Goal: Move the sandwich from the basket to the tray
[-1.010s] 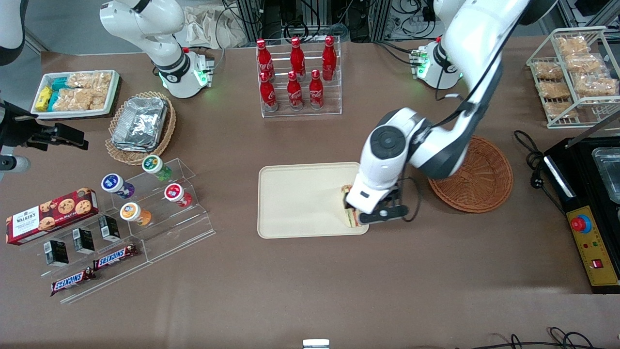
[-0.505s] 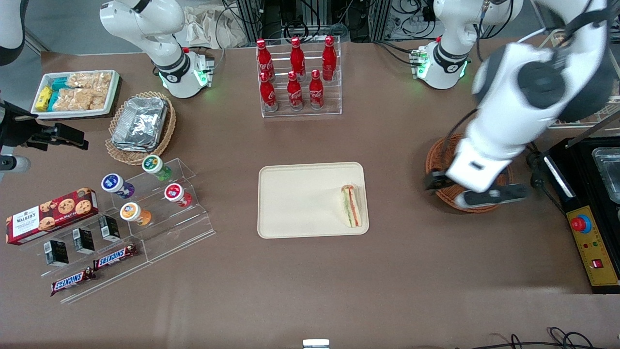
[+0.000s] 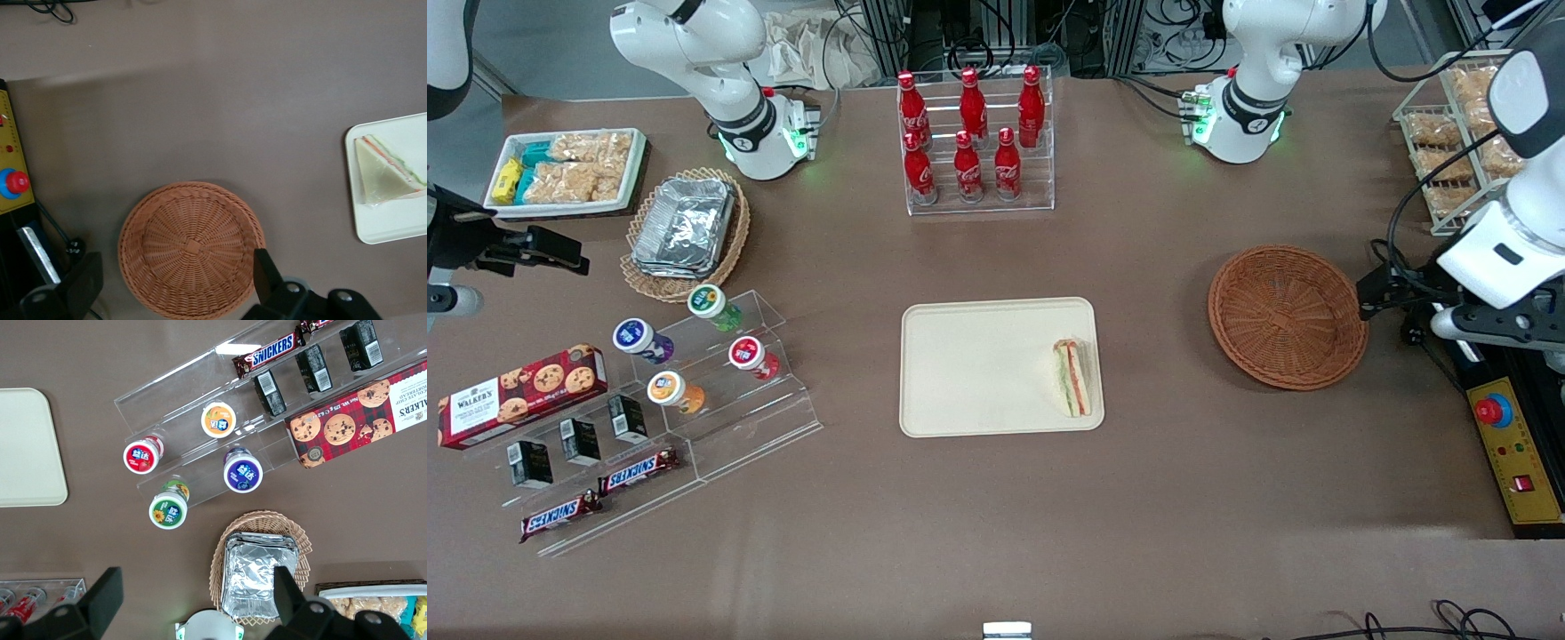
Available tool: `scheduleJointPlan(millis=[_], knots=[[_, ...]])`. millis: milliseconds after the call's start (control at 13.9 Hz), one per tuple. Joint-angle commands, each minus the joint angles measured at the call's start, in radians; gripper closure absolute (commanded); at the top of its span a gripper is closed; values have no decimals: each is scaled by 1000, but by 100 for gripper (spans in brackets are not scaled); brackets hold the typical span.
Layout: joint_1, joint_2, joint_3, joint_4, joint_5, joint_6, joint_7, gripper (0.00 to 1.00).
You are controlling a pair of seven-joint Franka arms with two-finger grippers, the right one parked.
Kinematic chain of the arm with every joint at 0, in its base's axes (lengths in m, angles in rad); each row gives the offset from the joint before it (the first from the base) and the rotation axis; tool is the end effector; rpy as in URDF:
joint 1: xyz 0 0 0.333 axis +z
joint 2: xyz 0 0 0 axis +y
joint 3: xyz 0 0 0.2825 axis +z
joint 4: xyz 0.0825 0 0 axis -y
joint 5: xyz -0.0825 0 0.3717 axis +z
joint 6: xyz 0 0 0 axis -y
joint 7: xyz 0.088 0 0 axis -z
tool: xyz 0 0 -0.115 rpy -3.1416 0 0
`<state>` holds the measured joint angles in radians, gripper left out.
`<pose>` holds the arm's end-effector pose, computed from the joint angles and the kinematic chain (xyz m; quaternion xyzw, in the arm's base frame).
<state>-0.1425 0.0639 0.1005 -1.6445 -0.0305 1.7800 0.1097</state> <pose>0.5751 -0.0284 0.5322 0.9966 -0.0733 0.0363 0.0106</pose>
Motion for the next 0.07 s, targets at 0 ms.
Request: scheduleJointPlan(millis=[0], knots=[[20,25,1,54,3,-13,16,0]])
